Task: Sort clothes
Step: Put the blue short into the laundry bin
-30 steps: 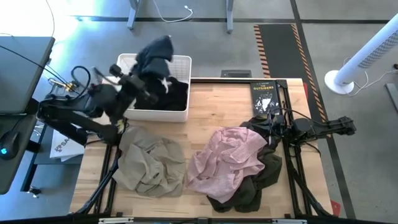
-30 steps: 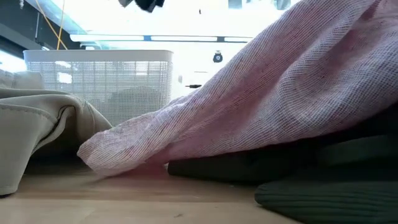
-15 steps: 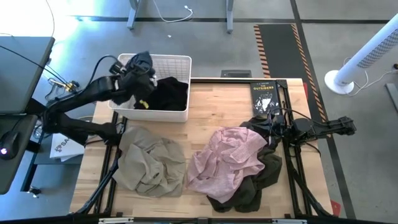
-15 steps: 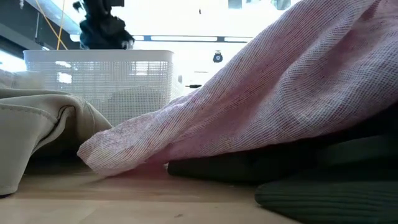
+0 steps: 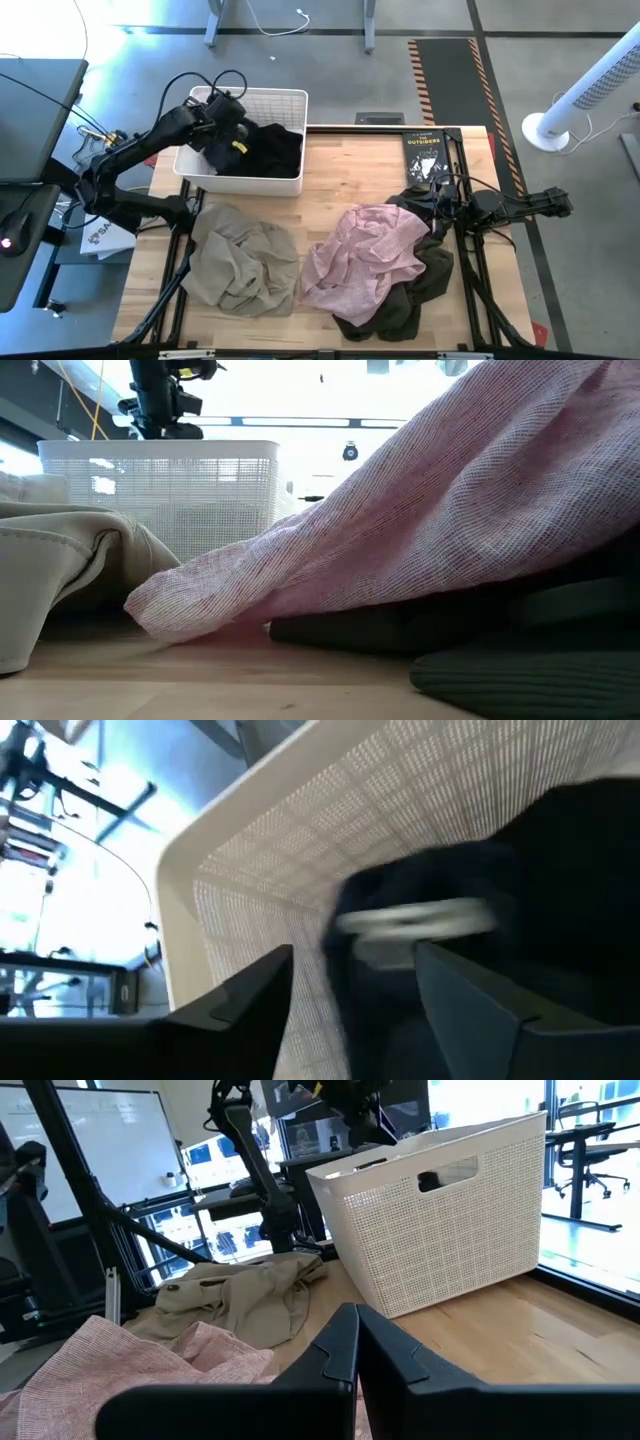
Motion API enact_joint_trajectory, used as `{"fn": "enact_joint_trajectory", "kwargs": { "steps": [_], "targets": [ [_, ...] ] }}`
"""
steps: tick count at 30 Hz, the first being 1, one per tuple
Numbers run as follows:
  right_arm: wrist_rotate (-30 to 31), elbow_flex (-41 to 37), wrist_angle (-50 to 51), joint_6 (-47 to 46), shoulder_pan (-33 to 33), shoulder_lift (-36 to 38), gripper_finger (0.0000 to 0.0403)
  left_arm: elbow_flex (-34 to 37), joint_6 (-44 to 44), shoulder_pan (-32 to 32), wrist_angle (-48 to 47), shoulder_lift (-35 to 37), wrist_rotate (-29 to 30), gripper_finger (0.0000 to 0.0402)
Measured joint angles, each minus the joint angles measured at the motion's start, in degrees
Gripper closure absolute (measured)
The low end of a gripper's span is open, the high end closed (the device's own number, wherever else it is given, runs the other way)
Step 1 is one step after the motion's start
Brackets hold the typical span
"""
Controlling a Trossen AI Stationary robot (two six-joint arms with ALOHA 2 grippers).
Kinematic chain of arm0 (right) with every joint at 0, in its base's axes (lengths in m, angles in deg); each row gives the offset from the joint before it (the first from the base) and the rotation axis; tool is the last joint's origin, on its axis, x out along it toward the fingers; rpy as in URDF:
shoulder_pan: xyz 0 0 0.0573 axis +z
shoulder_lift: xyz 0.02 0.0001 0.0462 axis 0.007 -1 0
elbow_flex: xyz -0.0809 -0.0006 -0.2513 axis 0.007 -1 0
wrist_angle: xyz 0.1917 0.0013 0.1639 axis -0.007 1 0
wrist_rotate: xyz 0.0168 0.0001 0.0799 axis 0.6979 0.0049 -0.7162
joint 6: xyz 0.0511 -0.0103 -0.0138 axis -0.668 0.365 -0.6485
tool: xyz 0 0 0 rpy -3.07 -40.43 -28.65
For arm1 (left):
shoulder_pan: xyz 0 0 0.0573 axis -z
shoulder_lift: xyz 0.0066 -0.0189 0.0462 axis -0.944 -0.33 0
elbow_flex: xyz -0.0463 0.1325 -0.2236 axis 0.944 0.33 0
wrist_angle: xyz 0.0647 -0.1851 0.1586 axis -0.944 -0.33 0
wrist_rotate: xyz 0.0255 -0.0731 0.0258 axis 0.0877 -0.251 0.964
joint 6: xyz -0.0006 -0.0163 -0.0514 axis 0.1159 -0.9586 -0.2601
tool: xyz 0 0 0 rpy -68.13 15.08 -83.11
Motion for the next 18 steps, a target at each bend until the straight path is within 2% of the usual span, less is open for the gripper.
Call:
{"fn": "enact_joint_trajectory", "kwargs": {
  "steps": [4,7,10,15,18],
  "targets": [
    [0.0,0.0,0.0,0.0,0.0,0.0,0.0402,-1.4,-1.4,-0.6,-0.3,0.1,-3.2,0.0172],
    [0.0,0.0,0.0,0.0,0.0,0.0,0.0402,-0.9,0.2,-0.5,3.6,0.0,-10.7,0.0175],
    [0.0,0.0,0.0,0.0,0.0,0.0,0.0402,1.6,1.3,-1.0,9.0,0.0,-18.3,0.0191],
    [0.0,0.0,0.0,0.0,0.0,0.0,0.0402,8.4,0.2,-3.4,13.4,-1.1,-20.8,0.0229],
    [0.0,0.0,0.0,0.0,0.0,0.0,0.0402,12.5,-0.9,-4.6,14.2,-3.3,-25.6,0.0253]
  ]
}}
